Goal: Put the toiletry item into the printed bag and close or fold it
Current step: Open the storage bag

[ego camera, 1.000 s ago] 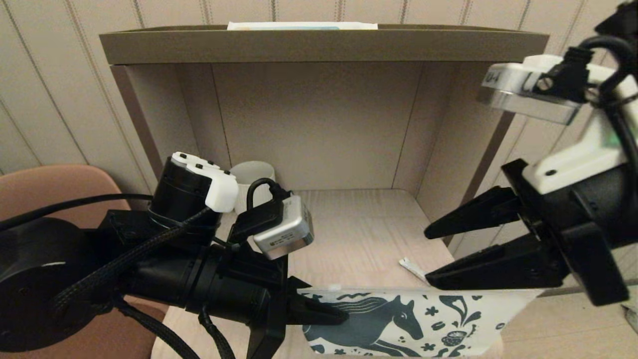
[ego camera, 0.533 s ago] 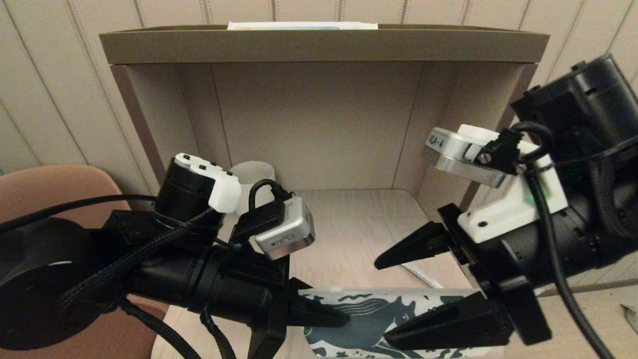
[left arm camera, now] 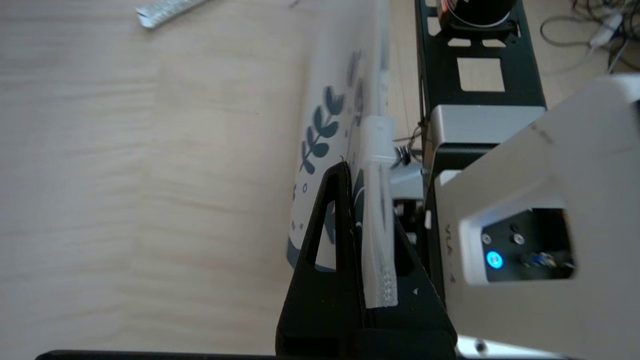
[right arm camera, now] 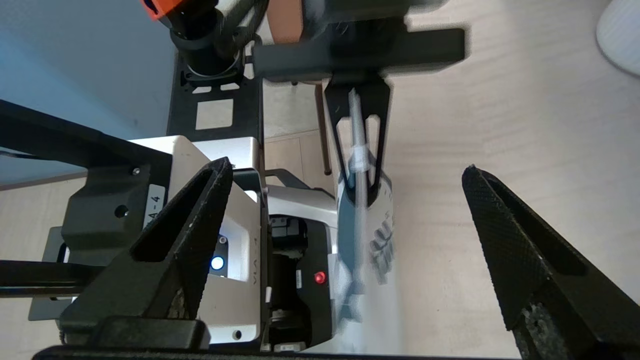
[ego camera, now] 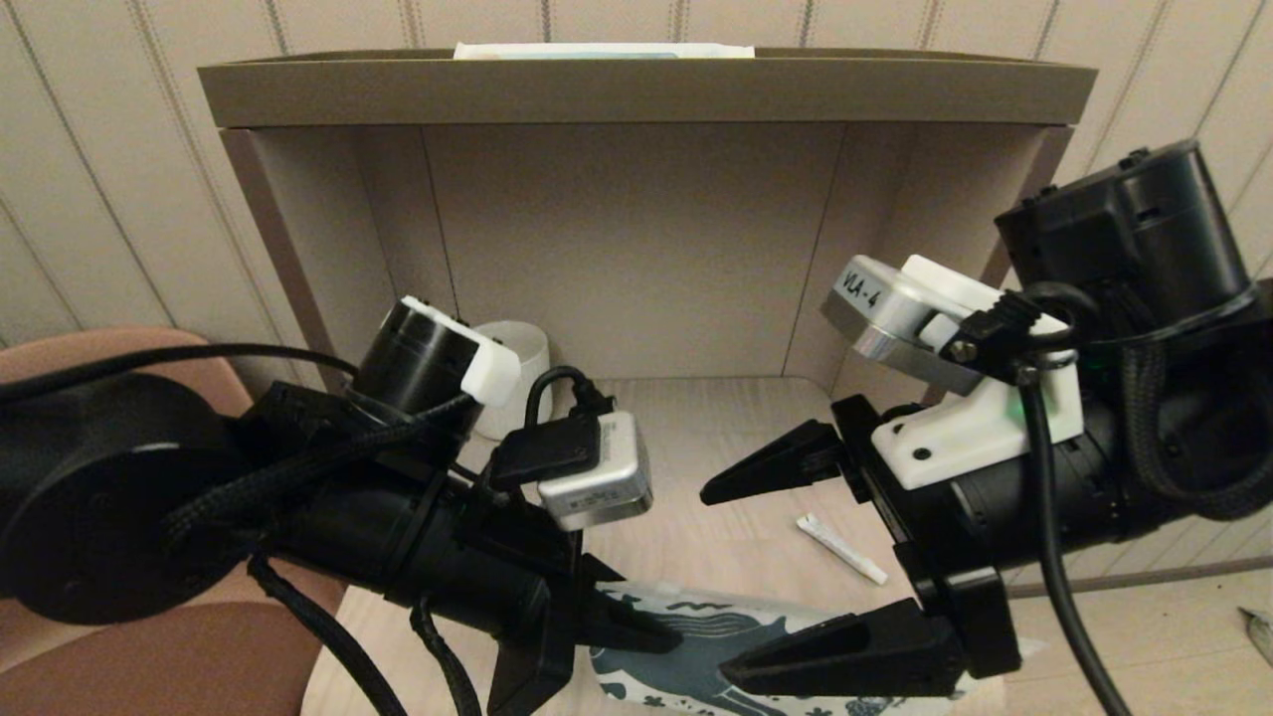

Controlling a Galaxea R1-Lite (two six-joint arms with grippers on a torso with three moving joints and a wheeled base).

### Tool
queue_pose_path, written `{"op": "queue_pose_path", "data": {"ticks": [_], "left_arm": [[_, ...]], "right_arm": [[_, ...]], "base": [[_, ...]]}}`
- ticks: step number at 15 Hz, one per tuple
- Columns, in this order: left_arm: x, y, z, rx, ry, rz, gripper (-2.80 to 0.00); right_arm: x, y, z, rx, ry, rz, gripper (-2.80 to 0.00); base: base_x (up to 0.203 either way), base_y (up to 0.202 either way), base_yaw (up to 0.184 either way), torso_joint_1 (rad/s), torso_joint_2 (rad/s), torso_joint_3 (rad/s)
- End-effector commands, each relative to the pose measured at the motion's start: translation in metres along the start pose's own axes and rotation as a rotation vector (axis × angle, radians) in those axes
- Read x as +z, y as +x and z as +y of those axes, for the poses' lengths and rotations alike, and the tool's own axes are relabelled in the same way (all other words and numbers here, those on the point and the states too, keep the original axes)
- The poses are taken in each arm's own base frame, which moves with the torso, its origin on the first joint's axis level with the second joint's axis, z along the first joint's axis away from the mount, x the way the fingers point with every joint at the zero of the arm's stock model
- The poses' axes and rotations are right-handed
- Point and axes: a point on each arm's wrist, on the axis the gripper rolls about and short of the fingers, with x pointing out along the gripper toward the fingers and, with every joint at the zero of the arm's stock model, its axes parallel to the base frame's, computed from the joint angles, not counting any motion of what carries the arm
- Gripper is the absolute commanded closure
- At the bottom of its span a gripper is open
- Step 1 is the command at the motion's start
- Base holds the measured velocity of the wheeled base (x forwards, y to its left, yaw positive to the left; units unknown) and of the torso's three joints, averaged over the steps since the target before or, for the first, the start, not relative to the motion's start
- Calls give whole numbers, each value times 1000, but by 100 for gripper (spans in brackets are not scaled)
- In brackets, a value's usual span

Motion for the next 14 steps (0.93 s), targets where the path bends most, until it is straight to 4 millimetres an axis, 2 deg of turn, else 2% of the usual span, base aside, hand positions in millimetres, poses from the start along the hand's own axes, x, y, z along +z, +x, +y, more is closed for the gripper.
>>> {"op": "queue_pose_path", "data": {"ticks": [1,4,11,14], "left_arm": [[12,-6,2,2,0,19,0],[22,-12,3,25,7,30,0],[29,-21,-2,20,-5,6,0],[29,-20,-2,19,-6,7,0]], "right_arm": [[2,-6,3,6,-12,-18,-280],[2,-12,5,19,-16,-42,-280],[-9,12,-11,1,12,-151,-280],[-6,14,-12,8,8,-160,-280]], "base": [[0,0,0,0,0,0],[0,0,0,0,0,0],[0,0,0,0,0,0],[0,0,0,0,0,0]]}}
